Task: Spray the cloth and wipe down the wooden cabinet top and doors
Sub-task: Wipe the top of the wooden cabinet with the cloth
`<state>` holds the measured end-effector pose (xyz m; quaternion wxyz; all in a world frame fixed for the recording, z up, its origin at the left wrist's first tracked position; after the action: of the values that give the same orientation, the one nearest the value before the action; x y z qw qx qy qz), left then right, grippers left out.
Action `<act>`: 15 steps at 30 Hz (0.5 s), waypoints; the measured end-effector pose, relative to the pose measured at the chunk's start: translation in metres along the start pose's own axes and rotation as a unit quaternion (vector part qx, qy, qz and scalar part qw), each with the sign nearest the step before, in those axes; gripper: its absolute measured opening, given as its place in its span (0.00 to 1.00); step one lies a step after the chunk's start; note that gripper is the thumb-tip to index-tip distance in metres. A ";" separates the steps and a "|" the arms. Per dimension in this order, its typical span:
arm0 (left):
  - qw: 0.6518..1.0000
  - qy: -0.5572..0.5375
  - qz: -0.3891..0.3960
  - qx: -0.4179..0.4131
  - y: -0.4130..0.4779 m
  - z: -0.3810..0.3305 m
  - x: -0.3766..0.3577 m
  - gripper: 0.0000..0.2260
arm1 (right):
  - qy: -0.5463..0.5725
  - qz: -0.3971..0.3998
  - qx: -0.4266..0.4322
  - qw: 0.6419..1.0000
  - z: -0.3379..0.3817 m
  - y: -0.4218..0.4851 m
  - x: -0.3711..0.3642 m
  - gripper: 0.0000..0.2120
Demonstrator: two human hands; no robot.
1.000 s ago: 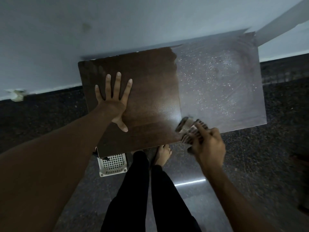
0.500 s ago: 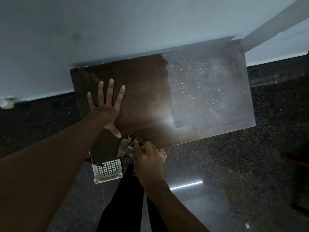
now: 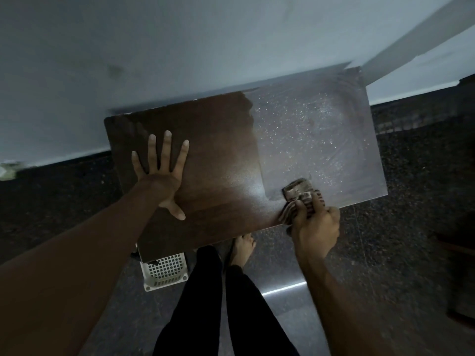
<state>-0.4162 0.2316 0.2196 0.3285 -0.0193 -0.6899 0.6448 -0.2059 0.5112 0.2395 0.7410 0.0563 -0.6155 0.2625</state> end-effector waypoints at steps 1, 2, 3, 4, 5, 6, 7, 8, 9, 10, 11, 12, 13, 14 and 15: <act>1.000 0.000 0.001 0.001 0.000 0.000 0.000 0.78 | 0.008 0.010 0.009 1.000 0.009 -0.011 -0.006 0.20; 1.000 0.001 0.000 0.000 0.000 0.000 0.000 0.78 | 0.017 0.029 0.034 0.999 0.021 -0.025 -0.013 0.20; 1.000 0.000 -0.001 0.001 0.000 0.000 0.000 0.79 | 0.029 0.056 0.068 0.996 0.034 -0.042 -0.021 0.21; 1.000 -0.002 -0.002 0.002 0.000 0.000 0.000 0.79 | 0.037 0.086 0.105 0.990 0.047 -0.061 -0.030 0.22; 1.000 -0.003 -0.003 0.003 0.000 0.000 0.000 0.79 | 0.038 0.109 0.145 0.983 0.059 -0.081 -0.038 0.24; 1.000 -0.003 -0.003 0.003 0.000 0.001 0.000 0.78 | 0.034 0.128 0.183 0.974 0.068 -0.097 -0.046 0.26; 1.000 0.001 -0.002 0.002 0.001 0.000 -0.001 0.78 | 0.029 0.138 0.222 0.965 0.076 -0.108 -0.050 0.27; 1.000 0.004 0.000 0.002 0.001 0.000 -0.001 0.78 | 0.023 0.141 0.256 0.956 0.080 -0.111 -0.052 0.27; 1.000 0.006 0.000 0.003 0.002 0.000 -0.001 0.78 | 0.011 0.142 0.289 0.947 0.080 -0.109 -0.052 0.26; 1.000 0.006 -0.001 0.005 0.002 0.001 -0.001 0.78 | -0.003 0.143 0.325 0.935 0.080 -0.104 -0.049 0.25; 1.000 0.005 -0.002 0.007 0.002 0.000 -0.001 0.78 | -0.020 0.147 0.347 0.926 0.075 -0.096 -0.045 0.25; 1.000 0.004 -0.002 0.007 0.002 0.000 -0.001 0.79 | -0.028 0.148 0.351 0.924 0.067 -0.084 -0.041 0.25; 1.000 0.004 -0.002 0.007 0.002 0.001 -0.001 0.79 | -0.027 0.147 0.332 0.931 0.057 -0.067 -0.034 0.24; 1.000 0.004 -0.001 0.005 0.002 0.001 -0.001 0.79 | -0.026 0.140 0.296 0.945 0.045 -0.047 -0.027 0.24; 1.000 0.004 0.001 0.003 0.001 0.000 -0.001 0.78 | -0.031 0.125 0.253 0.959 0.031 -0.025 -0.018 0.23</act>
<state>-0.4156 0.2310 0.2178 0.3311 -0.0216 -0.6863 0.6472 -0.2239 0.4712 0.2355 0.6441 0.1727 -0.5536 0.4988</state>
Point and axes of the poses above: each hand's wrist, its own y-axis towards the middle knuckle, its own x-axis out of the back of the hand, z = x × y, the point moved 7 cm from there along y, towards the middle knuckle, and after that the axes turned 1 degree about -z, right-handed, at the moved point
